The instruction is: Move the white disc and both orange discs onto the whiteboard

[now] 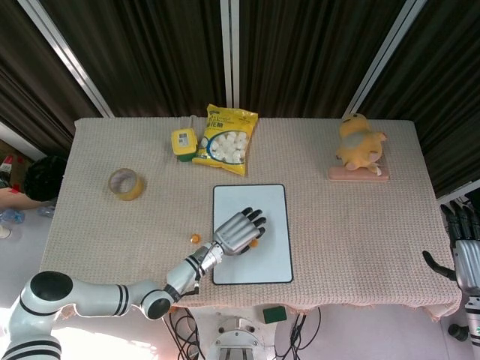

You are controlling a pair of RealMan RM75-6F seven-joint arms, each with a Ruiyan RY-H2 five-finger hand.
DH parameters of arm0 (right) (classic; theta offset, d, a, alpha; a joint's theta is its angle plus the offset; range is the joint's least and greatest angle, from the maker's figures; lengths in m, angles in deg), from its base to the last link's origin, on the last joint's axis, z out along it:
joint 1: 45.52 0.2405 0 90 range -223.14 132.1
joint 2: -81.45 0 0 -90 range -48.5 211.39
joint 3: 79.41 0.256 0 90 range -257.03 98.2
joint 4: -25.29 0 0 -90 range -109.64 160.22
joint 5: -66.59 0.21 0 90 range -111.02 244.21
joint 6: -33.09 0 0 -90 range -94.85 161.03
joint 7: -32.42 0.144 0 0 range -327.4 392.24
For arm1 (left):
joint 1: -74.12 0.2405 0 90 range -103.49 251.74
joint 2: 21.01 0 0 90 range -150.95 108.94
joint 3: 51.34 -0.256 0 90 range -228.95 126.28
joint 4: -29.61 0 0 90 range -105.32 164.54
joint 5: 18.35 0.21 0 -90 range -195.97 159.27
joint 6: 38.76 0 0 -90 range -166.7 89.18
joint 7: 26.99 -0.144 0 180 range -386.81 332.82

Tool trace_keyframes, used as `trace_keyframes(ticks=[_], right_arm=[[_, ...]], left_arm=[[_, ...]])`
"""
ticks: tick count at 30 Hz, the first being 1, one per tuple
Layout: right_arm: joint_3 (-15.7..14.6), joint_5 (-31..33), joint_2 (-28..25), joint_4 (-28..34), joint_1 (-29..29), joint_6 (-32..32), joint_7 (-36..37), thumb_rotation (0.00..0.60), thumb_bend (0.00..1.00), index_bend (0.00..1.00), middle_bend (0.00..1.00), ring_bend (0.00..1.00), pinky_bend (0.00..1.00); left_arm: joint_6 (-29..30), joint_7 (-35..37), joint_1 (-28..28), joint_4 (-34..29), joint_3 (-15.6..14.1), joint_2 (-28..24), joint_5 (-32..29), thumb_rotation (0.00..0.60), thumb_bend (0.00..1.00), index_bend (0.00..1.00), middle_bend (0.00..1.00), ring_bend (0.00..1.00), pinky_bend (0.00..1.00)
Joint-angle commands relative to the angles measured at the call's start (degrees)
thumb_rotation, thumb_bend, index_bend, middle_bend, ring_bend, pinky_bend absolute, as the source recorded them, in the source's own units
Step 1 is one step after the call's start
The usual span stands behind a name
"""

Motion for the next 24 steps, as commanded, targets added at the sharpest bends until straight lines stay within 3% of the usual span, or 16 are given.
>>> trace_keyframes(ticks=[1, 19, 24], right_arm=[[-0.02, 0.05, -0.14, -0.14, -0.15, -0.12, 0.25, 0.600, 0.21, 0.00, 0.00, 0.00, 0.00], [0.13, -0.44, -0.28, 0.31, 0.60, 0.85, 0.50, 0.600, 0.21, 0.00, 0.00, 0.00, 0.00], [0.22, 0.13, -0.30, 0.10, 0.59, 1.12, 0.54, 0.600, 0.21, 0.00, 0.00, 0.00, 0.00]], left_arm=[[-0.72, -0.85, -1.99, 3.58, 1.12, 2.69, -1.05, 0.600, 0.28, 0.54, 0.23, 0.12, 0.19], [-2.70, 1.01, -5.34, 9.81, 1.81, 5.48, -2.63, 0.600, 0.28, 0.55, 0.23, 0.12, 0.18], [-2.28, 1.24, -5.45, 9.23, 1.64, 5.05, -2.72, 0.600, 0.28, 0.49, 0.23, 0.12, 0.18]])
